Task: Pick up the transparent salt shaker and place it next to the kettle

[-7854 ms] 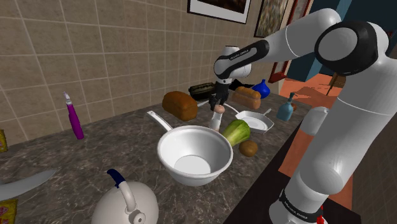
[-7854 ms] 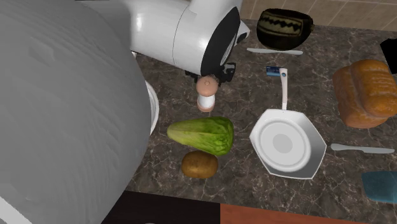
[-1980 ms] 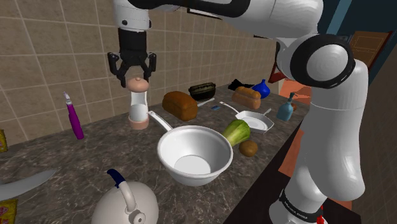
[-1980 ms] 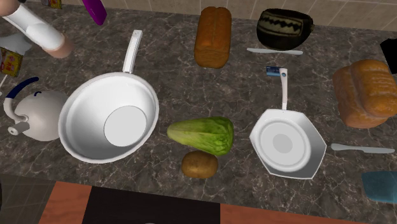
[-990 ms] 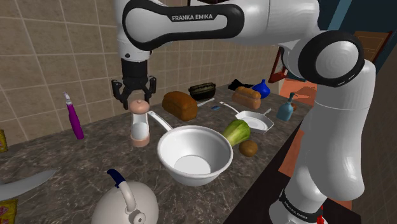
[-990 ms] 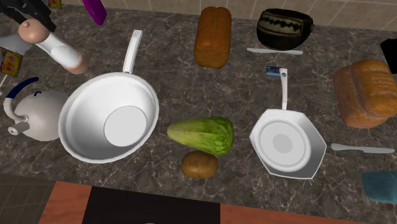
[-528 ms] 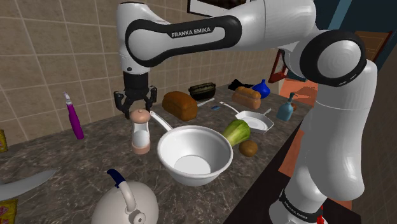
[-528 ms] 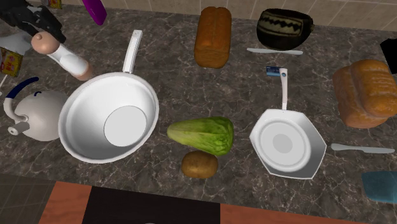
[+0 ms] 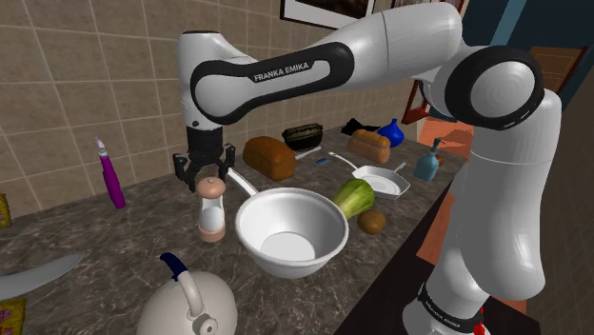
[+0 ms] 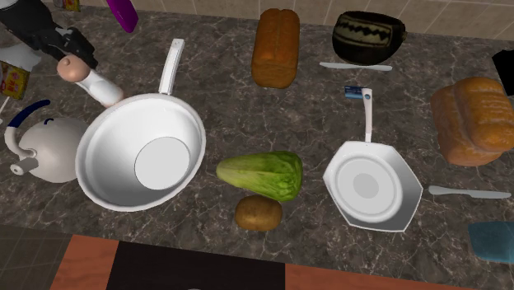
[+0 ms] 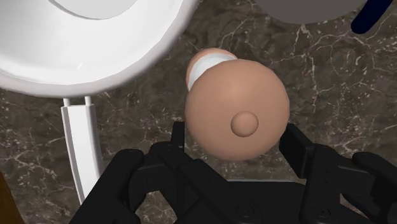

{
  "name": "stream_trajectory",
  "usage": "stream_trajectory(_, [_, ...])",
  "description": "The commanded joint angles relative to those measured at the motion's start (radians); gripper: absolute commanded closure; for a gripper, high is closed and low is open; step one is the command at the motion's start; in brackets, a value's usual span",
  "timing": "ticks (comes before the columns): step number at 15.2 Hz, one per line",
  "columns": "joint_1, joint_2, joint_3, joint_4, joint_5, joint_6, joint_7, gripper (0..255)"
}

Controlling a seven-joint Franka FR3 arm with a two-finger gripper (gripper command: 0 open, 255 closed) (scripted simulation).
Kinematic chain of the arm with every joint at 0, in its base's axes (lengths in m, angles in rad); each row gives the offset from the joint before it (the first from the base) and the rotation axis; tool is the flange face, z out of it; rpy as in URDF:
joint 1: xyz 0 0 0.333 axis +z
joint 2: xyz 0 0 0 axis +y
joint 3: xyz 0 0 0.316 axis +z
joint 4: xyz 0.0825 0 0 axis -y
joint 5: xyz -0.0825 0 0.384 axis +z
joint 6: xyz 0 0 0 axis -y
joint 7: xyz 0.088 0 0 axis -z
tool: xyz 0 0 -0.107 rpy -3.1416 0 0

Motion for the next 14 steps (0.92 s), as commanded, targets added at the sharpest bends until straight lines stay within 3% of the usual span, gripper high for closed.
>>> stream_trajectory(1, [0.000,0.005,-0.001,-0.022,-0.002,0.027,0.001,255])
stream_trajectory(10, [0.000,0.040,-0.003,-0.105,-0.011,0.145,0.010,255])
stream_trajectory(14, [0.000,0.040,-0.003,-0.105,-0.011,0.145,0.010,255])
